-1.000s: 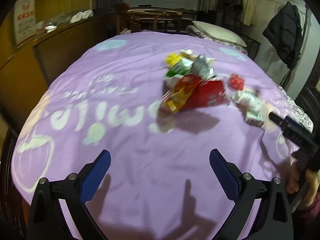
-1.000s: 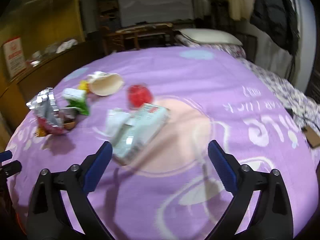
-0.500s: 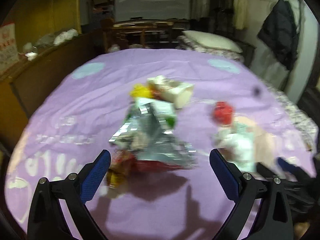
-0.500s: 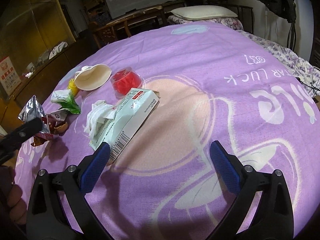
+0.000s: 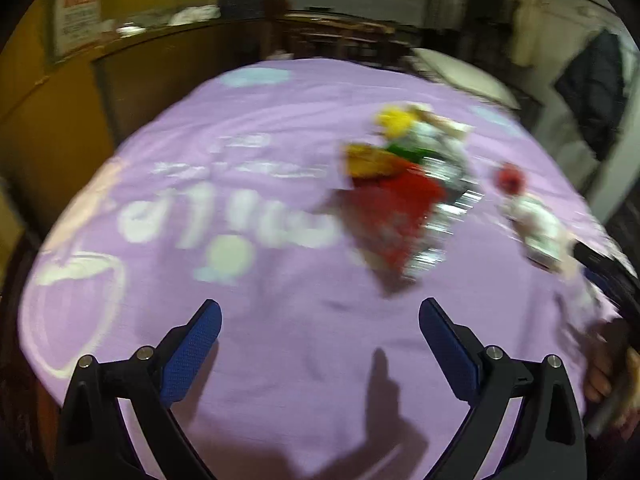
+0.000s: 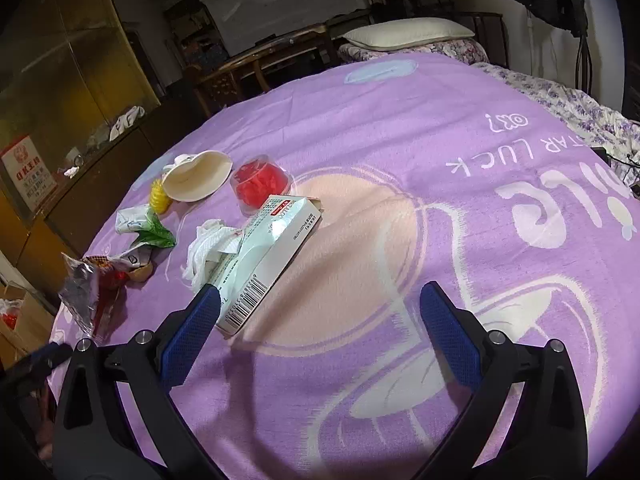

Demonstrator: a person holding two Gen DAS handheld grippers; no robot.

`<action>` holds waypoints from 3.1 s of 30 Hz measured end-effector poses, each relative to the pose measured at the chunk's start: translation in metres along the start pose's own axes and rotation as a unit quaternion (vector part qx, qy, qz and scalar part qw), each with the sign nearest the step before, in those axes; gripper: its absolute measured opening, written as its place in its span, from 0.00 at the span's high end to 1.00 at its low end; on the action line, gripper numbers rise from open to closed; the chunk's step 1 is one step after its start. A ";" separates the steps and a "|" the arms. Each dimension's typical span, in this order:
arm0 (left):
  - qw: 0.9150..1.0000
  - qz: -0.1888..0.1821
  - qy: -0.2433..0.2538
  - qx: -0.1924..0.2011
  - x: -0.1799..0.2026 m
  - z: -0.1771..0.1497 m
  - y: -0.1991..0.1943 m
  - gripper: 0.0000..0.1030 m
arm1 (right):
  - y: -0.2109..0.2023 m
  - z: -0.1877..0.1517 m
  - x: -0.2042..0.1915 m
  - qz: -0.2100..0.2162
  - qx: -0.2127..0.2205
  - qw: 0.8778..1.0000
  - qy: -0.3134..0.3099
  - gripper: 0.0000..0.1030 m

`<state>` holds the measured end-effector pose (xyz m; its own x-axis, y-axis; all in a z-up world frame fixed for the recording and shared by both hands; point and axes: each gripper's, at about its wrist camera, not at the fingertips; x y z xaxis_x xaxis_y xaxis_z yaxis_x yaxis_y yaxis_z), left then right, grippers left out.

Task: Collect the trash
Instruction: 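Grasp the red snack bag with the left tool while the right tool grasps the white tissue, then lift the red snack bag with the left tool while the right tool holds the tissue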

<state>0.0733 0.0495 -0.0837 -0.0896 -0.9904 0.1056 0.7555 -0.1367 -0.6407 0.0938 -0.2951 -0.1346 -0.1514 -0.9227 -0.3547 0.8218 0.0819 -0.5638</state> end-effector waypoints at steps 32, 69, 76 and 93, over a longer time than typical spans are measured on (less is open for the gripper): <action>0.992 -0.006 -0.124 0.027 -0.037 0.028 0.072 0.06 | -0.004 0.000 -0.027 0.035 0.017 0.997 -0.059 0.07; 0.994 0.057 0.008 0.089 -0.043 0.075 0.055 0.06 | 0.036 0.013 -0.073 0.097 -0.014 0.986 -0.132 0.80; 0.996 0.053 0.001 0.067 -0.050 0.092 0.082 0.06 | 0.039 0.013 -0.074 0.099 -0.019 0.986 -0.135 0.80; 0.999 -0.049 0.010 0.016 -0.036 0.039 0.042 0.06 | 0.037 0.013 -0.075 0.099 -0.015 0.986 -0.137 0.79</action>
<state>0.1338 0.0805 -0.0845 -0.1772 -0.9725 0.1514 0.7628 -0.2329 -0.6032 0.1427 -0.2281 -0.1191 0.1679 -0.9541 -0.2482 0.8031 0.2783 -0.5268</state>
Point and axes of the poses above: each gripper's, at about its wrist camera, not at the fingertips, and y roughly the way its jaws point, x to its right, z to its top, and after that the axes turned 9 degrees about x, right-handed
